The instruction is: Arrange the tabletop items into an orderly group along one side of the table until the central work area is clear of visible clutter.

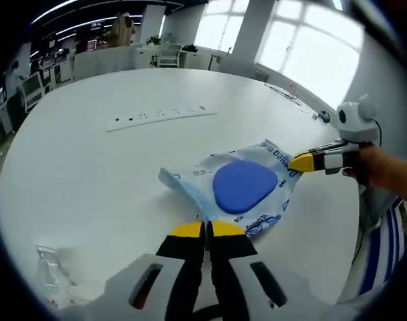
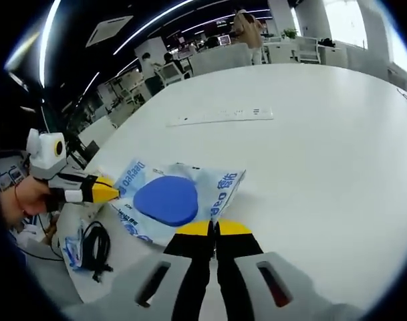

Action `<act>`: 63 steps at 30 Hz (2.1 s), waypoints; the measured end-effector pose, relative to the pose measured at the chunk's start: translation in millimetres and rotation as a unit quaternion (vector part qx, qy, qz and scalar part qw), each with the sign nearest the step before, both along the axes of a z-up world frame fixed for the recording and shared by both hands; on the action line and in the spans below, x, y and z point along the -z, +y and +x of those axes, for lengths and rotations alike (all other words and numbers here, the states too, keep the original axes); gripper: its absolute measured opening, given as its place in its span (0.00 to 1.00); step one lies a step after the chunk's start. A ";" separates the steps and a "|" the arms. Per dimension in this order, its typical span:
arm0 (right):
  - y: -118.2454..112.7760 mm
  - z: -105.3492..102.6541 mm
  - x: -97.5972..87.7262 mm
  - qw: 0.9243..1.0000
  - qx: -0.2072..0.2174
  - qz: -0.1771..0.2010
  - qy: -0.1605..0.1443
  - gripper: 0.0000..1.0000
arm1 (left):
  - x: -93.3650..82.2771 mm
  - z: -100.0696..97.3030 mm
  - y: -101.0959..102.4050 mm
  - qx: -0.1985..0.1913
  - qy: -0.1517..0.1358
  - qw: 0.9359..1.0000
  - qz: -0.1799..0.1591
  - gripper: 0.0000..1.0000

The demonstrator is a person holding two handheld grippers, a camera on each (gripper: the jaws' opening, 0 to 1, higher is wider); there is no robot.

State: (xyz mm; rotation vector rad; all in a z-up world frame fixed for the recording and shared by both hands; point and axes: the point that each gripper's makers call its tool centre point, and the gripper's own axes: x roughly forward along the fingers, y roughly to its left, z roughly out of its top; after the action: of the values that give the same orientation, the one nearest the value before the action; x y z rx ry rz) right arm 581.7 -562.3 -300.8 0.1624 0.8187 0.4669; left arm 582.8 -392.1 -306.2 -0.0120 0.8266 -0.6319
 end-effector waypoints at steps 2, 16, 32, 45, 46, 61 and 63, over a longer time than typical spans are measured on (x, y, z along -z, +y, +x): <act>-1.6 -0.7 3.5 1.000 0.000 -0.003 0.003 0.00 | 3.0 -0.5 -0.6 0.000 0.004 1.000 0.000 0.00; -3.8 -5.4 14.6 1.000 0.009 -0.001 0.010 0.01 | 20.3 -7.0 0.8 0.006 0.016 1.000 0.010 0.00; -4.3 -9.2 20.7 1.000 0.020 -0.006 0.017 0.10 | 22.1 -8.4 4.2 0.004 0.017 1.000 0.009 0.09; -9.6 -10.5 13.7 0.999 0.033 -0.002 0.011 0.19 | 18.9 -10.2 8.2 0.004 0.015 1.000 0.009 0.22; -9.8 -10.9 13.3 0.999 0.033 -0.002 0.011 0.19 | 17.8 -10.4 8.7 0.002 0.015 1.000 0.008 0.22; -12.8 -16.1 -3.3 0.999 0.039 0.000 -0.003 0.33 | -4.9 -10.2 12.5 0.003 -0.007 1.000 0.001 0.31; -12.6 -17.9 -5.4 0.999 0.037 -0.002 -0.005 0.34 | -7.0 -11.2 13.5 0.004 -0.009 1.000 0.001 0.32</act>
State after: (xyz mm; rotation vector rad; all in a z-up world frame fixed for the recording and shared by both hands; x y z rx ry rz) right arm 563.8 -574.9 -295.4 0.1847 0.8008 0.3967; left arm 571.6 -378.6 -299.1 -0.0021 0.8099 -0.6374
